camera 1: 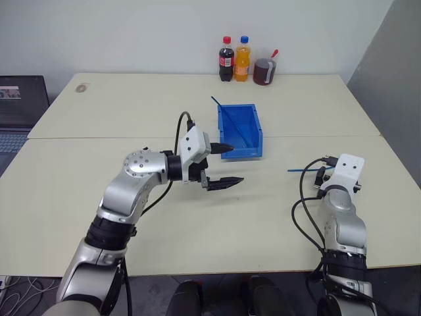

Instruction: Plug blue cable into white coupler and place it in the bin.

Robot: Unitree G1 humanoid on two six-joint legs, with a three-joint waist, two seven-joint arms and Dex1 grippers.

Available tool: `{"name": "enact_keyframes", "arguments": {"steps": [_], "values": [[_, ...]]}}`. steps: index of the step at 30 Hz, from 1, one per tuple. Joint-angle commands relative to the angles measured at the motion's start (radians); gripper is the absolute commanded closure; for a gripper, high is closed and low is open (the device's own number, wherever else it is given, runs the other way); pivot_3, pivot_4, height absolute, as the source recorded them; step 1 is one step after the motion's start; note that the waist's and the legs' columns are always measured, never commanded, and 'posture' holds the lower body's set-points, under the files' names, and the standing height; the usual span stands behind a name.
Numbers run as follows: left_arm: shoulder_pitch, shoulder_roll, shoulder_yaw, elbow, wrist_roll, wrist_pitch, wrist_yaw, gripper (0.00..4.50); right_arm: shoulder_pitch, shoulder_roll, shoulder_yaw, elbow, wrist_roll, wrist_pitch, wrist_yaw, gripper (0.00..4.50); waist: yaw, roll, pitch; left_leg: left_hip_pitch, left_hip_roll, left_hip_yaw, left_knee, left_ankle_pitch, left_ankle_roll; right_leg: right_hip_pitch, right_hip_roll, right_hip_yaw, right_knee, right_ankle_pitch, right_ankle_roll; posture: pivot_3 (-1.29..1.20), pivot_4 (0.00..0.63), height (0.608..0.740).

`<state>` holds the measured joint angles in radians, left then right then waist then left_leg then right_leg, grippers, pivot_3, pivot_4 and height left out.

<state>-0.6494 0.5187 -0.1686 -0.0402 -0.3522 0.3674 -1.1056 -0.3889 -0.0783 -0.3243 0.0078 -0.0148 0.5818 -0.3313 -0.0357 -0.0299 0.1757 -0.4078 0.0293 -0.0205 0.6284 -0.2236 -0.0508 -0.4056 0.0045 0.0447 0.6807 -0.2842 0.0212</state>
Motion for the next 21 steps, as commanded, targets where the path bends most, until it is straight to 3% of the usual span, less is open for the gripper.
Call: {"name": "enact_keyframes", "arguments": {"steps": [1, 8, 21], "values": [[-0.079, 0.003, -0.002, 0.072, 0.015, -0.074, -0.060, 0.00, -0.081, -0.020, -0.054, 0.091, 0.032, -0.051, -0.026, 0.66, 0.000, 0.000, 0.000, 0.000, 0.000, 0.000, 0.000, 0.000, 0.000, 0.000, 0.000, 0.000, 0.000, 0.000, 0.000, 0.00, 0.150, 0.740], [-0.121, -0.008, -0.006, 0.176, 0.054, -0.161, -0.110, 0.00, -0.212, -0.029, -0.106, 0.283, 0.067, -0.111, -0.080, 0.66, -0.003, 0.000, 0.000, -0.001, 0.000, 0.000, 0.000, 0.000, 0.000, -0.001, 0.000, 0.000, 0.000, 0.002, -0.004, 0.00, 0.150, 0.740], [-0.125, 0.011, 0.013, 0.178, 0.064, -0.163, -0.135, 0.00, -0.339, -0.030, -0.193, 0.518, 0.131, -0.181, -0.269, 0.66, -0.007, 0.000, 0.000, -0.001, 0.000, 0.000, 0.001, 0.000, 0.000, -0.001, 0.000, 0.000, 0.000, 0.003, -0.005, 0.00, 0.150, 0.740]]}}
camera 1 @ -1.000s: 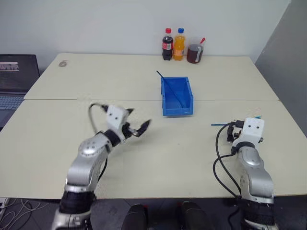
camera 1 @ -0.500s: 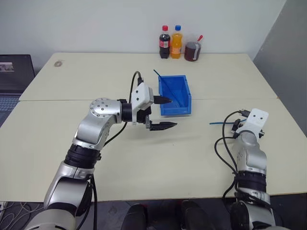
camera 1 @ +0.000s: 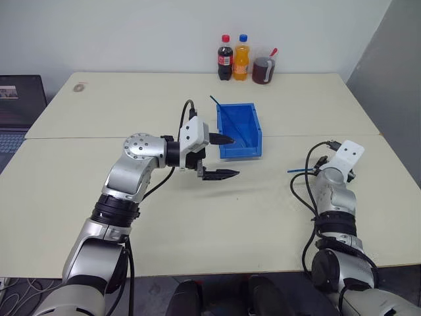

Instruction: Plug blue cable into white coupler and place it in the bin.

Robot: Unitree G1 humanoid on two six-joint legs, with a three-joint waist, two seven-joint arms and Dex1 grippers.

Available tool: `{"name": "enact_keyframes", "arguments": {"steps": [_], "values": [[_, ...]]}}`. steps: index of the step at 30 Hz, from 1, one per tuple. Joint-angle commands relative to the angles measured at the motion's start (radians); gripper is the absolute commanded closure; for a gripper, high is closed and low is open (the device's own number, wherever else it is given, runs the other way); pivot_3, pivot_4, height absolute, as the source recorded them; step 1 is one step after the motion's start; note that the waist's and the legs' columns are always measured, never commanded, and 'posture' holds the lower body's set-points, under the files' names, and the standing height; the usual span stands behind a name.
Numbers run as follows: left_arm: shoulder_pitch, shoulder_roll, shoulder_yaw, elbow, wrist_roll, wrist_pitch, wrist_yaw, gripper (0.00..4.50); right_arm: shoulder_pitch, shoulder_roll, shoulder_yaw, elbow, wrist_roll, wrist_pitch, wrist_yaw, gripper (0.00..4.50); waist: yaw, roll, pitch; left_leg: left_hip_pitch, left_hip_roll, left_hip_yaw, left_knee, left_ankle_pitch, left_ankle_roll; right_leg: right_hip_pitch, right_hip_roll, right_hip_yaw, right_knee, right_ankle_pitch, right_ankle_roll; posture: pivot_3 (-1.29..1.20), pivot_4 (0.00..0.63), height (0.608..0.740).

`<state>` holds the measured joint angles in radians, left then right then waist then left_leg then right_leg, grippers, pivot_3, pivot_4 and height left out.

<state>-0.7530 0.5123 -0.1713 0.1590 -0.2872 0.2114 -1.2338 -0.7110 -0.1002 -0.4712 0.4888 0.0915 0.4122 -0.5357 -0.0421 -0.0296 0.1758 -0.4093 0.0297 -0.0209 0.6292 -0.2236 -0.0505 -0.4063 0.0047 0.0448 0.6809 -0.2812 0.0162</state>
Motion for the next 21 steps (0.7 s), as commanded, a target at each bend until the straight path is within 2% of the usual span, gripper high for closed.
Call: {"name": "enact_keyframes", "arguments": {"steps": [1, 3, 7, 8, 14, 20, 21], "values": [[-0.022, 0.018, 0.015, -0.021, -0.001, -0.006, -0.008, 0.00, -0.022, -0.006, -0.055, 0.046, 0.034, -0.019, -0.078, 1.03, 0.000, 0.000, 0.000, 0.000, 0.000, 0.000, 0.000, 0.000, 0.000, 0.000, 0.000, 0.000, 0.000, 0.000, 0.000, 0.00, 0.150, 0.740], [-0.022, 0.024, 0.014, -0.023, 0.000, -0.005, -0.013, 0.00, -0.031, -0.002, -0.068, 0.061, 0.051, -0.029, -0.096, 1.42, 0.002, 0.000, 0.000, 0.000, 0.000, -0.001, 0.000, 0.000, 0.000, 0.000, 0.000, 0.000, 0.000, 0.000, 0.000, 0.00, 0.150, 0.740], [-0.022, 0.033, 0.014, -0.024, 0.002, -0.008, -0.016, 0.00, -0.052, 0.005, -0.083, 0.088, 0.078, -0.035, -0.129, 2.59, 0.003, 0.000, 0.000, 0.000, 0.000, -0.001, 0.000, 0.000, 0.000, 0.000, 0.000, 0.000, 0.000, 0.000, 0.000, 0.00, 0.150, 0.740], [-0.022, 0.034, 0.013, -0.026, 0.002, -0.008, -0.017, 0.00, -0.058, 0.005, -0.081, 0.095, 0.080, -0.039, -0.131, 2.73, 0.002, 0.000, 0.000, 0.000, 0.000, -0.001, 0.000, 0.000, 0.000, 0.000, 0.000, 0.000, 0.000, 0.000, 0.000, 0.00, 0.150, 0.740], [-0.020, 0.037, 0.014, -0.032, 0.006, -0.011, -0.018, 0.00, -0.067, 0.003, -0.077, 0.128, 0.083, -0.059, -0.150, 4.48, -0.005, 0.000, 0.000, 0.000, 0.000, -0.001, 0.001, 0.000, 0.000, 0.000, 0.000, 0.000, 0.000, 0.000, 0.000, 0.00, 0.150, 0.740], [-0.010, 0.048, 0.017, -0.049, -0.002, 0.000, -0.027, 0.00, -0.052, -0.002, -0.065, 0.122, 0.085, -0.069, -0.142, 4.48, -0.011, 0.000, 0.000, 0.000, 0.000, -0.002, 0.000, 0.000, 0.000, 0.001, 0.000, 0.000, 0.000, 0.000, 0.000, 0.00, 0.150, 0.740], [-0.008, 0.050, 0.018, -0.053, -0.002, 0.000, -0.027, 0.00, -0.050, -0.007, -0.043, 0.116, 0.090, -0.054, -0.089, 4.48, -0.011, 0.000, 0.000, 0.000, 0.000, -0.002, 0.000, 0.000, 0.000, 0.001, 0.000, 0.000, 0.000, 0.000, 0.000, 0.00, 0.150, 0.740]]}}
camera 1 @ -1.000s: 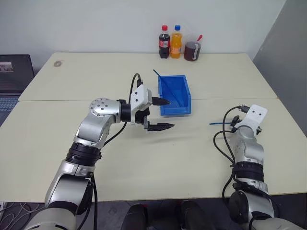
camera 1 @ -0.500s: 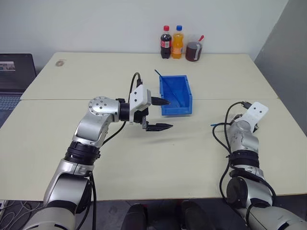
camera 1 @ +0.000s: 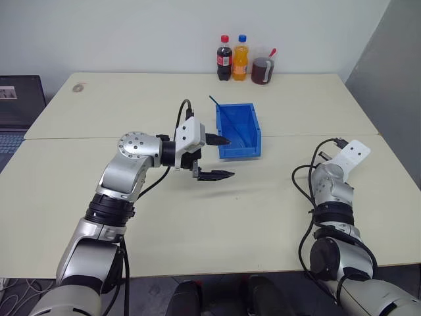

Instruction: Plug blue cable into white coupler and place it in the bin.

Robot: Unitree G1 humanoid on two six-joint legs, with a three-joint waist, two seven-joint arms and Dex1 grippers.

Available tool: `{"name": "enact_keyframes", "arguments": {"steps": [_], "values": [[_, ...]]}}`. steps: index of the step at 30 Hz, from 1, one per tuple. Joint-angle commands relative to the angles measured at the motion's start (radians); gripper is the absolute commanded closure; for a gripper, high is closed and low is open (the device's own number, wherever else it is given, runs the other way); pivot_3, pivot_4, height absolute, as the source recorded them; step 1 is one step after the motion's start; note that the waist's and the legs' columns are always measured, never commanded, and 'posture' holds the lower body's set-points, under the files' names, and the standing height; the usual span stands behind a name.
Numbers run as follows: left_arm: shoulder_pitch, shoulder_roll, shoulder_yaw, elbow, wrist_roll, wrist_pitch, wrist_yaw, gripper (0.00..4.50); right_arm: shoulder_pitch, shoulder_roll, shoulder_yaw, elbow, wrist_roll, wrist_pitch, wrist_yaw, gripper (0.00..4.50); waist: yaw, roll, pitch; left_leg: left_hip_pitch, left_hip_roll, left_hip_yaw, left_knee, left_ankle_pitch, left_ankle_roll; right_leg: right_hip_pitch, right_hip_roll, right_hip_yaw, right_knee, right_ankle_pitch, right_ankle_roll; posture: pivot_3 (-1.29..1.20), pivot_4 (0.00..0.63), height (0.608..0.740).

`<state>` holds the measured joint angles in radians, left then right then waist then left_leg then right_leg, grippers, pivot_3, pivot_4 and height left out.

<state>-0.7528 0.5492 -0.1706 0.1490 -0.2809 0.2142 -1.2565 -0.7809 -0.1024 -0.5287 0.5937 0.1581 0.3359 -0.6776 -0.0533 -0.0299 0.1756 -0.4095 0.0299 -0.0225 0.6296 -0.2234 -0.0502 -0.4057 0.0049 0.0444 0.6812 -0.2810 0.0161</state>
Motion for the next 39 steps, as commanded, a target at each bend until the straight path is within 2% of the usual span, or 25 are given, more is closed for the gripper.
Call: {"name": "enact_keyframes", "arguments": {"steps": [1, 2, 6, 8, 11, 13, 15, 17, 19, 23, 26, 29, 33, 36, 39], "values": [[-0.006, 0.017, 0.018, -0.047, -0.009, -0.003, -0.005, 0.00, 0.023, -0.011, 0.040, 0.003, 0.032, 0.037, 0.121, 4.48, 0.000, 0.000, 0.000, 0.000, 0.000, 0.000, 0.000, 0.000, 0.000, 0.000, 0.000, 0.000, 0.000, 0.000, 0.000, 0.00, 0.150, 0.740], [-0.005, 0.019, 0.019, -0.049, -0.009, -0.004, -0.005, 0.00, 0.025, -0.015, 0.058, -0.003, 0.038, 0.048, 0.169, 4.48, -0.001, 0.000, 0.000, 0.000, 0.000, 0.000, 0.000, 0.000, 0.000, 0.000, 0.000, 0.000, 0.000, 0.000, 0.000, 0.00, 0.150, 0.740], [0.101, 0.109, 0.067, -0.167, -0.038, 0.040, -0.011, 0.00, 0.184, -0.182, 0.398, -0.287, 0.033, 0.186, 0.738, 4.48, -0.018, 0.001, 0.001, 0.001, 0.000, 0.002, 0.000, 0.000, 0.000, 0.000, 0.000, 0.002, 0.000, 0.000, 0.001, 0.00, 0.150, 0.740], [0.168, 0.156, 0.094, -0.231, -0.060, 0.065, -0.009, 0.00, 0.265, -0.285, 0.509, -0.421, 0.047, 0.208, 0.940, 4.48, -0.025, 0.003, 0.001, 0.001, 0.001, 0.001, 0.000, 0.000, 0.001, 0.000, 0.001, 0.002, 0.000, 0.000, 0.000, 0.00, 0.150, 0.740], [0.373, 0.232, 0.238, -0.407, -0.139, 0.185, 0.060, 0.00, 0.385, -0.502, 0.652, -0.651, 0.105, 0.129, 1.365, 4.48, -0.026, 0.005, 0.003, 0.000, 0.003, -0.001, -0.001, -0.001, 0.001, -0.001, 0.003, 0.001, 0.000, -0.001, -0.001, 0.00, 0.150, 0.740], [0.518, 0.231, 0.355, -0.527, -0.195, 0.290, 0.160, 0.00, 0.371, -0.562, 0.720, -0.689, 0.088, 0.026, 1.512, 4.48, -0.030, 0.005, 0.004, 0.000, 0.004, -0.002, -0.001, -0.003, 0.006, -0.002, 0.003, 0.001, 0.000, -0.004, 0.001, 0.00, 0.150, 0.740], [0.675, 0.202, 0.448, -0.643, -0.227, 0.356, 0.255, 0.00, 0.319, -0.556, 0.777, -0.669, 0.053, -0.072, 1.585, 4.48, -0.034, 0.004, 0.005, 0.001, 0.010, -0.003, -0.001, -0.004, 0.006, -0.002, 0.003, 0.001, 0.000, -0.005, 0.002, 0.00, 0.150, 0.740], [0.910, 0.130, 0.501, -0.794, -0.232, 0.377, 0.335, 0.00, 0.246, -0.494, 0.843, -0.622, 0.026, -0.146, 1.645, 4.48, -0.034, 0.002, 0.006, 0.002, 0.014, -0.002, 0.000, -0.004, 0.006, 0.000, 0.005, 0.001, 0.000, -0.005, 0.003, 0.00, 0.150, 0.740], [1.123, 0.031, 0.498, -0.912, -0.199, 0.350, 0.425, 0.00, 0.177, -0.406, 0.907, -0.546, -0.004, -0.211, 1.679, 4.48, -0.037, 0.001, 0.005, 0.009, 0.016, 0.000, 0.000, -0.004, 0.005, 0.003, 0.007, 0.005, 0.000, -0.004, 0.002, 0.00, 0.150, 0.740], [1.350, -0.149, 0.432, -1.007, -0.102, 0.242, 0.596, 0.00, 0.062, -0.216, 0.995, -0.317, -0.059, -0.312, 1.725, 4.48, -0.002, -0.003, 0.006, 0.010, 0.017, -0.001, 0.001, -0.003, 0.005, 0.006, 0.005, 0.002, 0.000, -0.002, -0.004, 0.00, 0.150, 0.740], [1.450, -0.256, 0.401, -1.013, 0.010, 0.131, 0.712, 0.00, -0.014, -0.105, 1.038, -0.101, -0.078, -0.360, 1.816, 4.48, 0.009, -0.002, 0.006, 0.013, 0.017, 0.000, 0.001, -0.003, 0.005, 0.010, 0.005, 0.002, 0.000, -0.003, -0.013, 0.00, 0.150, 0.740], [1.542, -0.313, 0.342, -1.015, 0.089, 0.037, 0.766, 0.00, -0.088, -0.031, 1.049, 0.110, -0.109, -0.428, 1.867, 4.48, 0.016, -0.002, 0.006, 0.015, 0.017, 0.002, 0.002, -0.003, 0.005, 0.012, 0.006, 0.001, -0.001, -0.005, -0.015, 0.00, 0.150, 0.740], [1.623, -0.370, 0.292, -1.004, 0.147, -0.054, 0.833, 0.00, -0.144, 0.017, 1.049, 0.278, -0.144, -0.481, 1.924, 4.48, 0.015, -0.003, 0.006, 0.012, 0.017, 0.006, 0.002, -0.003, 0.005, 0.010, 0.004, 0.003, -0.001, -0.005, -0.015, 0.00, 0.150, 0.740], [1.657, -0.378, 0.263, -0.989, 0.168, -0.096, 0.846, 0.00, -0.153, 0.030, 1.044, 0.340, -0.166, -0.507, 1.949, 4.48, 0.009, -0.003, 0.006, 0.012, 0.017, 0.008, 0.000, -0.003, 0.005, 0.009, 0.005, 0.003, -0.001, -0.004, -0.013, 0.00, 0.150, 0.740], [1.656, -0.371, 0.255, -0.977, 0.166, -0.109, 0.851, 0.00, -0.153, 0.045, 1.024, 0.368, -0.171, -0.507, 1.947, 3.88, 0.008, -0.002, 0.006, 0.012, 0.017, 0.006, 0.000, -0.004, 0.005, 0.009, 0.006, 0.002, -0.001, -0.005, -0.013, 0.00, 0.150, 0.740]]}}
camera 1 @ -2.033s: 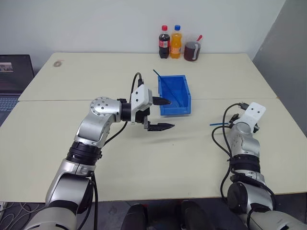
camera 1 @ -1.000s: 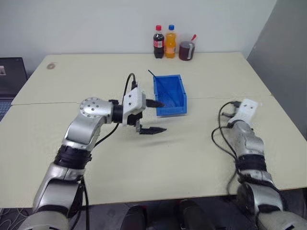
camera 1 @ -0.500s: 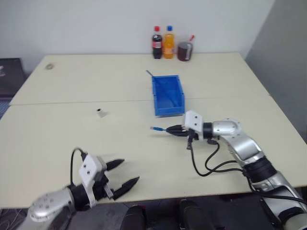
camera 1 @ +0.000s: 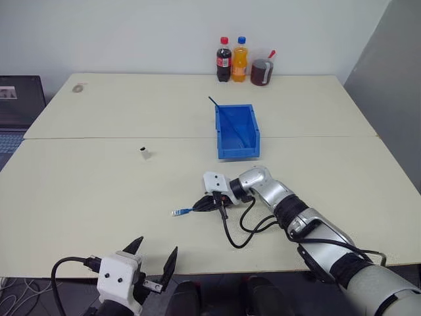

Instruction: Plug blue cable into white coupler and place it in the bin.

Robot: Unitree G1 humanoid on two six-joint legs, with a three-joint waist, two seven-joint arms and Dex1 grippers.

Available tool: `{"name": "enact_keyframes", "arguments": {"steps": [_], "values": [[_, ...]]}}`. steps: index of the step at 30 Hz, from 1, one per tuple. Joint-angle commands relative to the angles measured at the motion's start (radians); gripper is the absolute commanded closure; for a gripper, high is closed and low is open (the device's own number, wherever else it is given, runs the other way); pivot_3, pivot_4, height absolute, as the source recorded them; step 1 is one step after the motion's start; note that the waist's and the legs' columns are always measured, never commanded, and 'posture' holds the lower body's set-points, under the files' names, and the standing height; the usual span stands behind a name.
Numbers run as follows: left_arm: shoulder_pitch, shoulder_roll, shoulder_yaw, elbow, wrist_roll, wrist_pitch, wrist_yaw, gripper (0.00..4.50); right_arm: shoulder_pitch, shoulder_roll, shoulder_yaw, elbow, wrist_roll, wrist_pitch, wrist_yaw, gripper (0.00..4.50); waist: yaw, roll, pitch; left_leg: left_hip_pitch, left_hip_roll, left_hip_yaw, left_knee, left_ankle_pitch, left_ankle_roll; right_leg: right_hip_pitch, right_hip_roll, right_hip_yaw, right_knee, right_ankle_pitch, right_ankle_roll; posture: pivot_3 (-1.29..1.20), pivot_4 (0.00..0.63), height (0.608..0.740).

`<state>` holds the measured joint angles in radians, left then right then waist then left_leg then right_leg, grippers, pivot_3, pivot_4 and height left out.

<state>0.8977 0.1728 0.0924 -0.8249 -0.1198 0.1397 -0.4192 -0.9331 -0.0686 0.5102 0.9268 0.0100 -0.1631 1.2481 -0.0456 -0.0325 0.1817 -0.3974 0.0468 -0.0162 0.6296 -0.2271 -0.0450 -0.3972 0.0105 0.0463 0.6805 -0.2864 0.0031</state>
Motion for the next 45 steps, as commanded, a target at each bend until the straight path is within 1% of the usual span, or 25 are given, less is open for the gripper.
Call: {"name": "enact_keyframes", "arguments": {"steps": [1, 3, 4, 5, 7, 10, 13, 19, 21, 25, 27, 31, 34, 38, 40, 45], "values": [[-0.003, 0.012, -0.007, -0.002, 0.001, -0.032, 0.012, 0.00, 0.001, 0.013, -0.021, 0.039, -0.027, -0.009, 0.020, 3.65, -0.002, 0.000, 0.000, 0.000, 0.000, 0.000, 0.000, 0.000, 0.000, -0.001, 0.001, 0.000, 0.000, -0.001, 0.000, 0.00, 0.150, 0.740], [-0.028, 0.028, -0.003, -0.001, -0.009, -0.021, 0.007, 0.00, 0.004, 0.012, -0.032, 0.042, -0.033, -0.012, 0.018, 3.09, -0.003, 0.001, 0.000, 0.000, 0.001, -0.001, 0.000, 0.000, 0.000, -0.001, 0.002, -0.001, 0.001, 0.000, -0.002, 0.00, 0.150, 0.740], [-0.044, 0.038, -0.002, -0.005, -0.016, -0.008, 0.005, 0.00, 0.005, 0.010, -0.037, 0.040, -0.034, -0.013, 0.018, 2.96, -0.003, 0.001, 0.000, 0.001, 0.001, -0.002, 0.000, 0.000, 0.000, -0.001, 0.003, -0.001, 0.002, -0.001, -0.004, 0.00, 0.150, 0.740], [-0.059, 0.047, -0.002, -0.009, -0.022, 0.005, 0.004, 0.00, 0.006, 0.007, -0.041, 0.036, -0.034, -0.013, 0.019, 2.65, -0.003, 0.002, 0.000, 0.001, 0.001, -0.003, 0.000, 0.000, 0.000, -0.001, 0.004, -0.002, 0.003, -0.002, -0.006, 0.00, 0.150, 0.740], [-0.090, 0.066, -0.002, -0.020, -0.033, 0.036, 0.003, 0.00, 0.010, -0.003, -0.053, 0.014, -0.028, -0.006, 0.022, 2.19, -0.004, 0.002, 0.000, 0.001, 0.001, -0.003, 0.000, 0.000, 0.000, -0.001, 0.004, -0.002, 0.003, -0.002, -0.007, 0.00, 0.150, 0.740], [-0.140, 0.095, 0.007, -0.038, -0.055, 0.090, 0.005, 0.00, 0.018, -0.013, -0.075, -0.032, -0.010, 0.025, 0.021, 1.44, -0.005, 0.002, 0.000, 0.001, 0.001, -0.003, 0.000, 0.000, 0.000, -0.001, 0.005, -0.001, 0.003, -0.001, -0.006, 0.00, 0.150, 0.740], [-0.189, 0.121, 0.014, -0.061, -0.076, 0.148, 0.012, 0.00, 0.032, -0.019, -0.088, -0.062, -0.016, 0.032, 0.003, 0.68, -0.006, 0.002, 0.000, 0.000, 0.001, -0.003, 0.001, 0.000, 0.000, -0.001, 0.005, -0.002, 0.003, 0.002, -0.001, 0.00, 0.150, 0.740], [-0.235, 0.149, 0.032, -0.091, -0.118, 0.223, 0.020, 0.00, 0.064, -0.033, -0.116, -0.102, -0.022, 0.050, -0.040, 0.68, -0.008, 0.002, 0.000, 0.000, 0.001, -0.003, 0.000, 0.000, 0.000, -0.001, 0.005, -0.002, 0.002, 0.002, -0.001, 0.00, 0.150, 0.740], [-0.241, 0.156, 0.038, -0.086, -0.126, 0.228, 0.016, 0.00, 0.065, -0.028, -0.149, -0.142, 0.023, 0.133, -0.019, 0.68, -0.008, 0.002, 0.000, 0.000, 0.001, -0.004, 0.000, 0.000, 0.000, -0.001, 0.005, -0.002, 0.002, 0.002, -0.001, 0.00, 0.150, 0.740], [-0.247, 0.166, 0.028, -0.083, -0.132, 0.235, 0.013, 0.00, 0.048, -0.006, -0.227, -0.241, 0.144, 0.402, 0.018, 0.68, -0.008, 0.002, 0.000, 0.000, 0.001, -0.005, 0.000, 0.000, 0.000, -0.001, 0.005, -0.002, 0.003, 0.002, -0.001, 0.00, 0.150, 0.740], [-0.231, 0.162, 0.025, -0.094, -0.137, 0.242, 0.017, 0.00, 0.042, -0.001, -0.240, -0.254, 0.148, 0.435, -0.006, 0.68, -0.009, 0.002, 0.000, 0.000, 0.001, -0.005, 0.000, 0.000, 0.000, -0.001, 0.005, -0.002, 0.003, 0.002, -0.001, 0.00, 0.150, 0.740], [-0.165, 0.140, 0.054, -0.091, -0.141, 0.229, 0.032, 0.00, 0.076, -0.022, -0.195, -0.253, 0.087, 0.353, -0.013, 0.68, -0.011, 0.002, 0.000, -0.001, 0.001, -0.005, 0.000, 0.000, 0.000, -0.001, 0.005, -0.002, 0.002, 0.002, -0.001, 0.00, 0.150, 0.740], [-0.140, 0.139, 0.074, -0.075, -0.142, 0.204, 0.027, 0.00, 0.091, -0.025, -0.181, -0.255, 0.073, 0.329, -0.003, 0.68, -0.011, 0.002, 0.000, -0.001, 0.001, -0.004, 0.000, 0.000, 0.000, -0.002, 0.005, -0.002, 0.002, 0.002, -0.001, 0.00, 0.150, 0.740], [-0.151, 0.193, 0.127, -0.021, -0.116, 0.149, -0.019, 0.00, 0.107, -0.037, -0.156, -0.277, 0.061, 0.296, 0.026, 0.68, -0.011, 0.002, 0.000, -0.001, 0.001, -0.005, 0.000, 0.000, 0.000, -0.002, 0.005, -0.003, 0.002, 0.002, -0.001, 0.00, 0.150, 0.740], [-0.171, 0.220, 0.158, 0.010, -0.128, 0.131, -0.046, 0.00, 0.111, -0.039, -0.150, -0.281, 0.055, 0.281, 0.030, 0.68, -0.011, 0.002, 0.000, -0.001, 0.001, -0.005, 0.000, 0.000, 0.000, -0.002, 0.005, -0.003, 0.002, 0.002, -0.001, 0.00, 0.150, 0.740], [-0.204, 0.281, 0.203, 0.114, -0.132, 0.060, -0.121, 0.00, 0.110, -0.031, -0.144, -0.246, 0.034, 0.248, 0.002, 0.68, -0.011, 0.002, 0.000, -0.001, 0.001, -0.003, 0.000, 0.000, 0.000, -0.002, 0.006, -0.002, 0.002, 0.002, -0.001, 0.00, 0.150, 0.740]]}}
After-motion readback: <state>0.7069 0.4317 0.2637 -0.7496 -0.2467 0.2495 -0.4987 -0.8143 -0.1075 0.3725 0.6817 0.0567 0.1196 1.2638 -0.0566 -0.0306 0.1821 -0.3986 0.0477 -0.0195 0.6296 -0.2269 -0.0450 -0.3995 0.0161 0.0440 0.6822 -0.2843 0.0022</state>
